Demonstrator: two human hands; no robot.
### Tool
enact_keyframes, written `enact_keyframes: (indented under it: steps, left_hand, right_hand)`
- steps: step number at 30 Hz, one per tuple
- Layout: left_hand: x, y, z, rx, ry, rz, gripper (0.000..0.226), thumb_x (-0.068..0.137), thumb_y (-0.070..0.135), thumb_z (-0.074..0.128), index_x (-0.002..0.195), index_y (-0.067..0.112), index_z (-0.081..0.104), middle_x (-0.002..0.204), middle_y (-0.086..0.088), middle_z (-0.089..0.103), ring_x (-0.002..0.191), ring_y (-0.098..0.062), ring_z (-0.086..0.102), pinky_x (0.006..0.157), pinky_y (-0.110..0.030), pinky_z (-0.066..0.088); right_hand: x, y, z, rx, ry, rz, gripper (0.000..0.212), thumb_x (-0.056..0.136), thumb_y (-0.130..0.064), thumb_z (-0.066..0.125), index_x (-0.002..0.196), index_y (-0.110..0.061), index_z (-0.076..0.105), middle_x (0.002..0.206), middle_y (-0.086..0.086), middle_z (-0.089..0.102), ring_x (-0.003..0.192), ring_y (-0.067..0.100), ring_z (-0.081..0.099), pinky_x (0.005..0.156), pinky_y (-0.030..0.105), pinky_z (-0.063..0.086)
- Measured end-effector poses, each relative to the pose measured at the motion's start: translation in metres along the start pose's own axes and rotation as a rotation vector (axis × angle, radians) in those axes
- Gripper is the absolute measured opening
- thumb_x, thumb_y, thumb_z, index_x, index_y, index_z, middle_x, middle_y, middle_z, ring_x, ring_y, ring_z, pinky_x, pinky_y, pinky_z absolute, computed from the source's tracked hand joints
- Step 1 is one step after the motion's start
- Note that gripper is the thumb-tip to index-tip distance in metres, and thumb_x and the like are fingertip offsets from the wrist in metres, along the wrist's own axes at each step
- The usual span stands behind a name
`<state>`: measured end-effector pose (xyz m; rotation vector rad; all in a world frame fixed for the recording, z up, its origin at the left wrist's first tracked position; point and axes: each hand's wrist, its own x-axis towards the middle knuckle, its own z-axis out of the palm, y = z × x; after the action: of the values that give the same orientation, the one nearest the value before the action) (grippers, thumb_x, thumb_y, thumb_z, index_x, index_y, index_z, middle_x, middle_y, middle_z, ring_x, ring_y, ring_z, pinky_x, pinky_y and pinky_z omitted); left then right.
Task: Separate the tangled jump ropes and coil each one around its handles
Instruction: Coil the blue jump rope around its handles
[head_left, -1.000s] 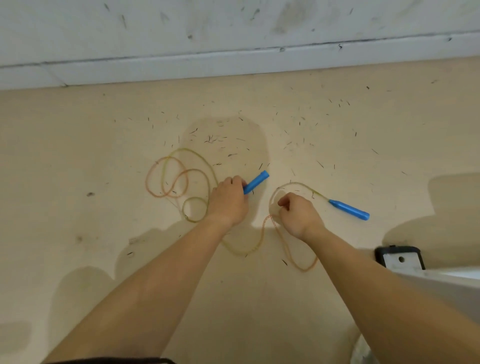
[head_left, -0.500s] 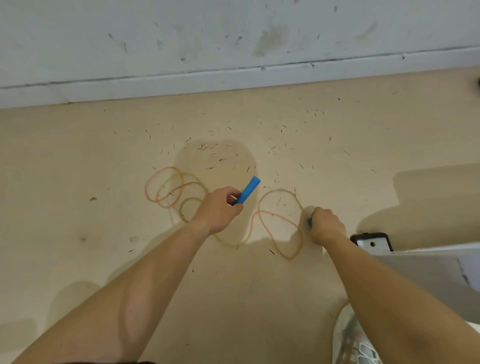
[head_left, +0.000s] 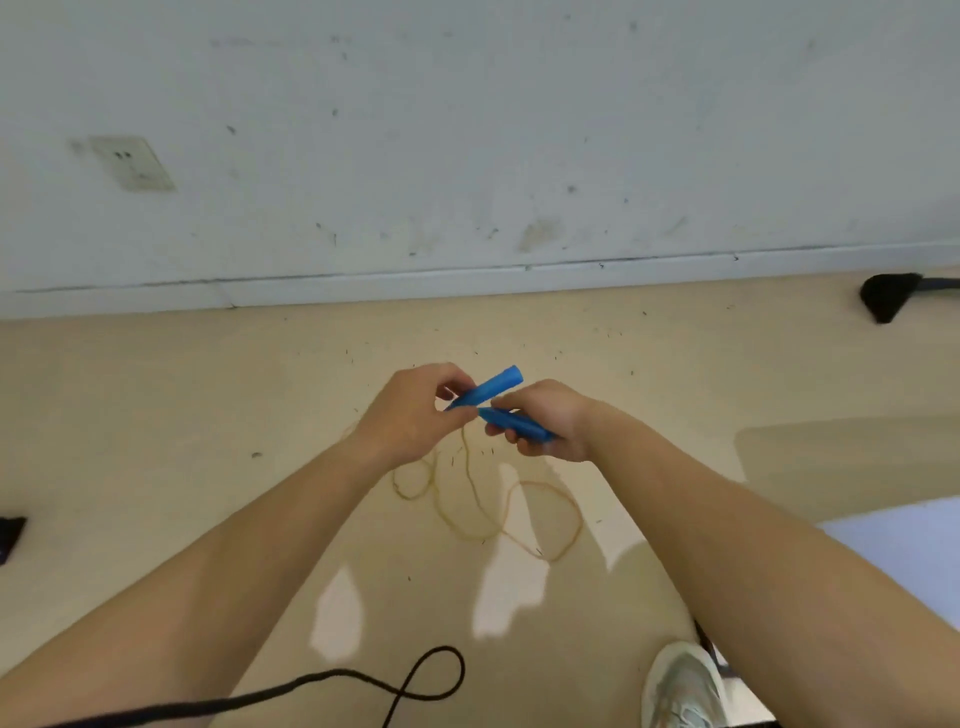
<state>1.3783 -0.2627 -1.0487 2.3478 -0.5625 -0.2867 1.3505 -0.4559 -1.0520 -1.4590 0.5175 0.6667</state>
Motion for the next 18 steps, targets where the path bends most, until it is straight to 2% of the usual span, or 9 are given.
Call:
enact_keyframes:
  steps: [2, 4, 7, 10, 13, 18]
  left_hand:
    - [-0.018, 0.02, -0.023, 0.089, 0.026, 0.115, 0.016, 0.085, 0.029, 0.073, 0.1, 0.032, 0.068, 0.097, 0.02, 0.066, 0.094, -0.002, 0.059, 0.084, -0.027, 0.048]
    - [-0.036, 0.039, -0.042, 0.168, 0.031, 0.217, 0.015, 0.086, 0.035, 0.072, 0.1, 0.034, 0.066, 0.095, 0.019, 0.067, 0.092, -0.004, 0.06, 0.082, -0.033, 0.049]
    - [-0.066, 0.066, -0.065, 0.228, 0.075, 0.36, 0.014, 0.089, 0.036, 0.065, 0.102, 0.035, 0.061, 0.092, 0.02, 0.069, 0.087, -0.004, 0.064, 0.076, -0.033, 0.051]
    - [-0.094, 0.083, -0.076, 0.298, 0.182, 0.492, 0.018, 0.086, 0.038, 0.058, 0.104, 0.037, 0.062, 0.091, 0.018, 0.071, 0.08, -0.006, 0.064, 0.065, -0.029, 0.053]
    - [-0.107, 0.085, -0.075, 0.338, 0.213, 0.499, 0.021, 0.085, 0.038, 0.056, 0.1, 0.033, 0.069, 0.09, 0.016, 0.071, 0.078, -0.009, 0.066, 0.06, -0.034, 0.055]
    - [-0.113, 0.077, -0.064, 0.334, 0.345, 0.459, 0.017, 0.084, 0.031, 0.066, 0.099, 0.034, 0.073, 0.095, 0.018, 0.071, 0.083, -0.011, 0.065, 0.064, -0.034, 0.054]
  right_hand:
    - [-0.03, -0.021, 0.012, 0.098, -0.076, 0.024, 0.03, 0.103, -0.013, 0.042, 0.116, 0.001, 0.064, 0.083, 0.012, 0.069, 0.054, 0.01, 0.051, 0.049, 0.019, 0.045]
    - [-0.061, -0.036, 0.021, 0.184, -0.176, 0.055, 0.034, 0.104, -0.014, 0.035, 0.114, 0.0, 0.063, 0.079, 0.011, 0.065, 0.05, 0.009, 0.047, 0.045, 0.017, 0.043]
    - [-0.107, -0.047, 0.031, 0.255, -0.311, 0.083, 0.035, 0.106, -0.024, 0.036, 0.109, 0.0, 0.061, 0.078, 0.011, 0.062, 0.047, 0.01, 0.048, 0.043, 0.017, 0.044]
    - [-0.144, -0.045, 0.041, 0.225, -0.348, 0.066, 0.037, 0.106, -0.031, 0.04, 0.105, 0.0, 0.06, 0.08, 0.012, 0.06, 0.058, 0.017, 0.057, 0.051, 0.023, 0.052]
    - [-0.162, -0.038, 0.053, 0.203, -0.317, 0.022, 0.034, 0.104, -0.032, 0.049, 0.111, -0.001, 0.06, 0.085, 0.013, 0.059, 0.065, 0.023, 0.062, 0.057, 0.029, 0.057]
    - [-0.159, -0.033, 0.053, 0.166, -0.32, -0.056, 0.038, 0.101, -0.029, 0.053, 0.119, 0.005, 0.059, 0.098, 0.015, 0.056, 0.058, 0.012, 0.052, 0.053, 0.019, 0.05]
